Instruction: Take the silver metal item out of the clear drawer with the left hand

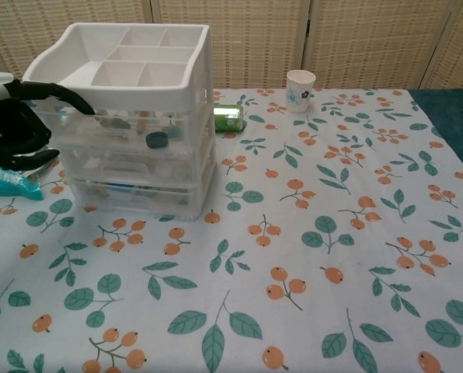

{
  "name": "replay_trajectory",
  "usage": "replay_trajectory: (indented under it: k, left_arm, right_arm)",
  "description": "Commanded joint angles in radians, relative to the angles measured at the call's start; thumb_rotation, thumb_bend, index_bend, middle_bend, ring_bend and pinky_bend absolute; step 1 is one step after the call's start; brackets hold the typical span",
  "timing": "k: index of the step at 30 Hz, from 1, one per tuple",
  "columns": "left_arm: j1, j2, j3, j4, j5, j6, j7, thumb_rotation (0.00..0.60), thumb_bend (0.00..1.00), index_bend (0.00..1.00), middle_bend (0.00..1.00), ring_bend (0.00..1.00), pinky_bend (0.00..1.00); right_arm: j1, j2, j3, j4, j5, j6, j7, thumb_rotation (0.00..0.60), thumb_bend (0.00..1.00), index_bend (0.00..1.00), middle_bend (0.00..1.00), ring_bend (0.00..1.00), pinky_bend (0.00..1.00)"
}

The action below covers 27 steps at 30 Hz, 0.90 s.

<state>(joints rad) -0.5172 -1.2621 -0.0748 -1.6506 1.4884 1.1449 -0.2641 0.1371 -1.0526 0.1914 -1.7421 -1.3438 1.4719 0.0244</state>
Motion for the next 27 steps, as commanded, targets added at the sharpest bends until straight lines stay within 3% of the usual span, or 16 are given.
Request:
replay_trajectory:
  k: [1,27]
  left_arm:
    - [-0.003,0.003,-0.002,-0.004,-0.001,-0.004,0.003,0.6,0.42,0.25,0.88,0.91,1.0]
    - [-0.022,0.054,0.014,-0.064,0.039,-0.033,-0.021,0.6,0.42,0.35,0.88,0.92,1.0]
  right_arm:
    - [-0.001,0.0,0.0,0.002,-0.001,0.001,0.002,0.6,0.26,0.0,0.22,0.21,0.36]
    - [-0.005,0.0,0.003,0.016,0.006,-0.006,0.028,0.6,0.26,0.0,0.22,0.21,0.36]
